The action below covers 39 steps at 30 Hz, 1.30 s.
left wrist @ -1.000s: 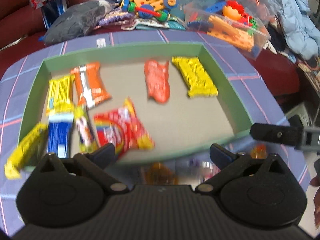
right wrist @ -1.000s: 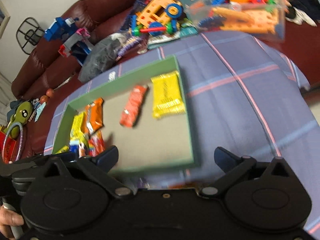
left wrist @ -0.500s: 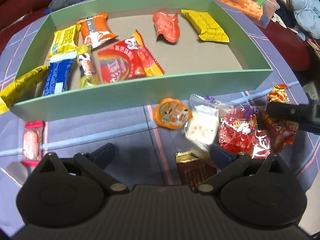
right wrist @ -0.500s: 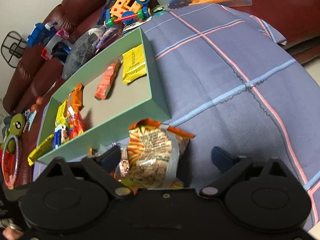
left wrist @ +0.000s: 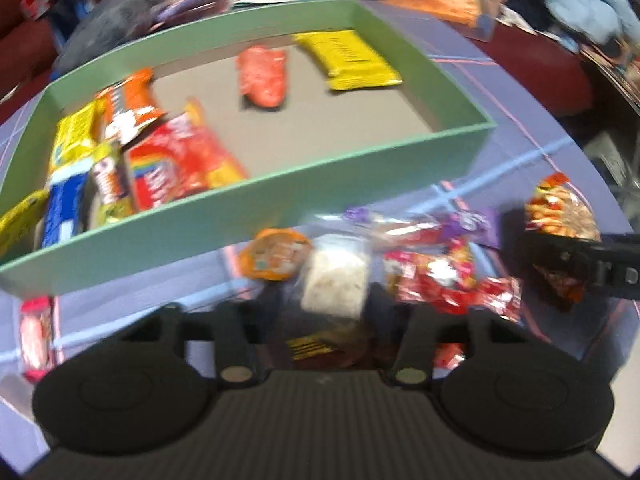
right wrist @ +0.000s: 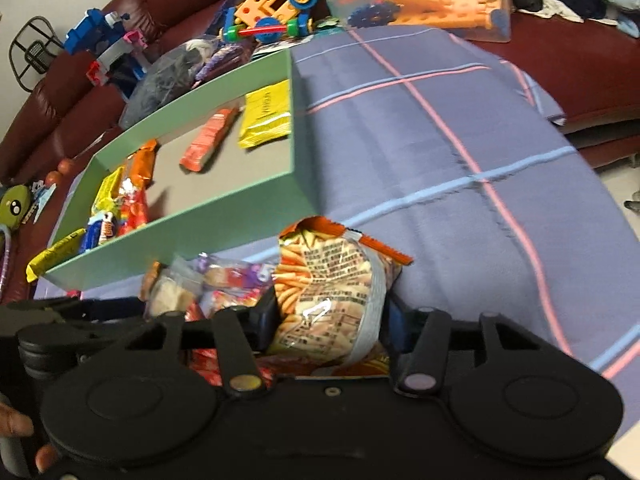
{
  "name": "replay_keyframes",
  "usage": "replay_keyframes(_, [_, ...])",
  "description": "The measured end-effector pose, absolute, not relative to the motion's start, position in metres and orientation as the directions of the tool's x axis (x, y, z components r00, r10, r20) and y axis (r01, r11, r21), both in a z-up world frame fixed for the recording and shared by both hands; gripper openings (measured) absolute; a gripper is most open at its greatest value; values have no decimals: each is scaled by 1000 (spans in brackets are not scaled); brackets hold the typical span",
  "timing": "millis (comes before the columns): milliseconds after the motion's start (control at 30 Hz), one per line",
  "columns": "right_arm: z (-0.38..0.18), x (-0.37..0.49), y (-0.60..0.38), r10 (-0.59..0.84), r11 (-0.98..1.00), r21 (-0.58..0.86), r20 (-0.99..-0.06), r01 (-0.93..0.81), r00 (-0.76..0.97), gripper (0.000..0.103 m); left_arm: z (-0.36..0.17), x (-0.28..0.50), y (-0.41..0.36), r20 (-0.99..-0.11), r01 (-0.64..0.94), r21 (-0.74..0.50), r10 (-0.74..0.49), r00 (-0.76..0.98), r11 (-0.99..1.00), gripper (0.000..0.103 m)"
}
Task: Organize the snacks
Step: 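Grasp the small clear white bag with left gripper while right grasps large chips bag, then lower both held bags into the green tray and release them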
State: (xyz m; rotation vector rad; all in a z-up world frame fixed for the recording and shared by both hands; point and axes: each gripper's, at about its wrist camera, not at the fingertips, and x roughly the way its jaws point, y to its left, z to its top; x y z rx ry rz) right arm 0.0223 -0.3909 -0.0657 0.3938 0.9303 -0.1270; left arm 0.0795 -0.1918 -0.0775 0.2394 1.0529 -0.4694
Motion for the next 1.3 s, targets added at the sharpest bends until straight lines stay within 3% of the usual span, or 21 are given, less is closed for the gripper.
replay_keyframes(233, [-74, 9, -394, 46, 921, 263, -805, 286, 591, 53, -77, 67, -198, -883, 511, -60, -285, 374, 857, 42])
replay_keyframes(467, [-74, 11, -392, 44, 920, 263, -805, 290, 592, 56, -81, 77, -201, -874, 497, -21, -258, 413, 867, 54])
replay_keyframes(533, [-74, 12, -393, 50, 917, 271, -805, 292, 591, 56, -80, 75, -202, -865, 513, -25, -275, 419, 858, 32])
replay_keyframes(667, [-69, 7, -394, 64, 913, 293, -791, 285, 608, 50, -73, 73, -192, -862, 499, -69, -303, 406, 864, 32])
replay_keyframes(1000, [-37, 5, -399, 99, 895, 355, -750, 271, 654, 49, -43, 66, -144, -825, 441, -193, -388, 410, 877, 32])
replay_keyframes(1300, [0, 44, -383, 111, 917, 346, -701, 200, 705, 50, -5, 102, -134, -754, 411, -170, -387, 530, 895, 32])
